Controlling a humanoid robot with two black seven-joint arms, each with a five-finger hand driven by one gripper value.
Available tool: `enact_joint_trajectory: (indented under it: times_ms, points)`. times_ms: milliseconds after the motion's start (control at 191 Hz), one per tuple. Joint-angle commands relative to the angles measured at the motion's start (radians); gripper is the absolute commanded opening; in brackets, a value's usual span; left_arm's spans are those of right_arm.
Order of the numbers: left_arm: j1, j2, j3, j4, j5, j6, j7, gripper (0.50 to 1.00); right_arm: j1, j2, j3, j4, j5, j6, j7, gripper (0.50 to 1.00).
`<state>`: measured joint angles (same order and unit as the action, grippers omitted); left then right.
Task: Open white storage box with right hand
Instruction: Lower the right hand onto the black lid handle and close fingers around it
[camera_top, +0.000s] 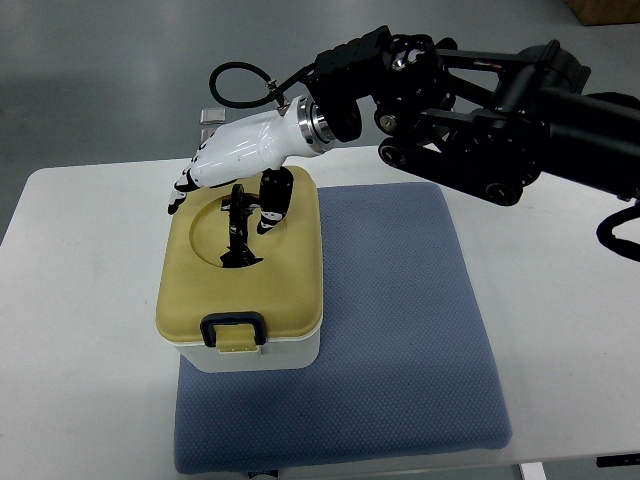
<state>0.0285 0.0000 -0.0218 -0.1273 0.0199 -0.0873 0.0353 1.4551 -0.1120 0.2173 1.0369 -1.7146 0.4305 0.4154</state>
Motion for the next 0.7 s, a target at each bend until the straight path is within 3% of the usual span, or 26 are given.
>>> enact_joint_trajectory:
  times_ms: [0,256,429,695]
  points:
    - [-0.001,0.000,-0.001,0.000,0.000,0.000,0.000,1.000,-0.002,0.000,-0.019,0.000,-0.010,-0.029,0.000,0.874]
    - [-0.001,0.000,0.000,0.000,0.000,0.000,0.000,1.000,-0.019,-0.009,-0.030,0.000,-0.010,-0.050,0.002,0.864]
    - [-0.001,0.000,0.000,0.000,0.000,0.000,0.000,1.000,-0.018,-0.018,-0.030,0.000,-0.010,-0.050,0.006,0.803]
    - [0.001,0.000,-0.001,0.000,0.000,0.000,0.000,1.000,-0.021,-0.015,-0.029,0.000,-0.008,-0.042,0.006,0.758]
